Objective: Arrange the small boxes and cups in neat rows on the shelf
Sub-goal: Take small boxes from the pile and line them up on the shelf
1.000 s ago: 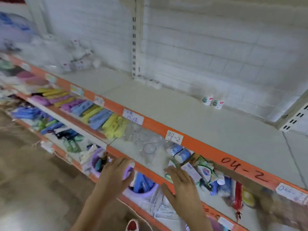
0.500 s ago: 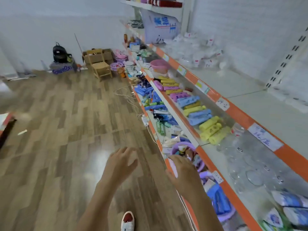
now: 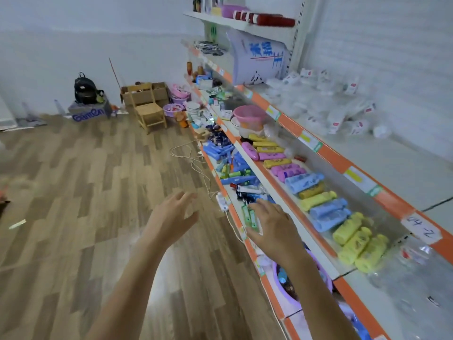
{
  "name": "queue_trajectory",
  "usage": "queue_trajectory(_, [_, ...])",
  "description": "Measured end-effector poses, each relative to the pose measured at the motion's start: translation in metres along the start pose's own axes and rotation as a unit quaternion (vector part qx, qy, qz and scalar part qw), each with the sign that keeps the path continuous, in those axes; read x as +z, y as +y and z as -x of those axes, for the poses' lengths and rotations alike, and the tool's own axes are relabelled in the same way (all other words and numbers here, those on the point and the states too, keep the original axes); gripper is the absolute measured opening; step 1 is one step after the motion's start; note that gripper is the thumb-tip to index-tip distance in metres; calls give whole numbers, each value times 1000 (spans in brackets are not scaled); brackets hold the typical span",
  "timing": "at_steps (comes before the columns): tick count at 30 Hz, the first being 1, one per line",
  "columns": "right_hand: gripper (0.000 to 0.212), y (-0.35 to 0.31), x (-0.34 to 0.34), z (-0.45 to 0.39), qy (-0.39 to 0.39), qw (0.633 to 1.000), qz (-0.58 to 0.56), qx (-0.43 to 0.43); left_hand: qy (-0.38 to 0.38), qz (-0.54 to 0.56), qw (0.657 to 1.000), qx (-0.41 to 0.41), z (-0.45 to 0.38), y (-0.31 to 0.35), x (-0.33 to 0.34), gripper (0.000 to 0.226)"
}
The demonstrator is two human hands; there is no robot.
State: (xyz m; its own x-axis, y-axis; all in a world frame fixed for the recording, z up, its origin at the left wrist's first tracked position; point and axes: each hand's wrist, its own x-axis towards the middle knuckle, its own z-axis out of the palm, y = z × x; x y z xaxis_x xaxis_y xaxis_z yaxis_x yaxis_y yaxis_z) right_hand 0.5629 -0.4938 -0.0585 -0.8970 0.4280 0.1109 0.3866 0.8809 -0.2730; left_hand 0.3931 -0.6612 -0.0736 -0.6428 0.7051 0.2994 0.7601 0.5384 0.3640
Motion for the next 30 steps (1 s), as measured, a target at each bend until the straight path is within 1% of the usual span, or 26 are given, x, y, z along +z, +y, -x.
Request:
queue_trajectory(4, [45, 18, -4, -55, 5, 1000, 7, 16, -28, 37, 999, 13, -65, -9, 26, 37])
queue_trajectory(8, [48, 55, 1, -110, 0, 999, 9, 36, -87, 34, 995, 39, -132, -11, 68, 39])
queue_trajectory(11, [45, 89, 0, -158, 6, 999, 5, 51, -103, 31, 993, 57, -194, -7, 92, 39])
queue_trajectory(14, [46, 121, -11, -214, 19, 998, -8, 60, -107, 24, 991, 77, -268, 1, 103, 37])
queue_trajectory(19, [38, 157, -38, -296, 93, 993, -18, 65, -81, 24, 990, 113, -375, 14, 105, 41])
queue_trajectory(24, [42, 193, -69, -365, 147, 986, 11, 71, -73, 60, 981, 172, -468, 27, 108, 38])
queue_trajectory(27, [38, 214, -94, -407, 194, 977, 39, 82, -62, 85, 971, 216, -530, 32, 116, 37])
queue_trajectory(30, [32, 232, -115, -447, 225, 966, 74, 102, -69, 85, 960, 258, -598, 38, 128, 38])
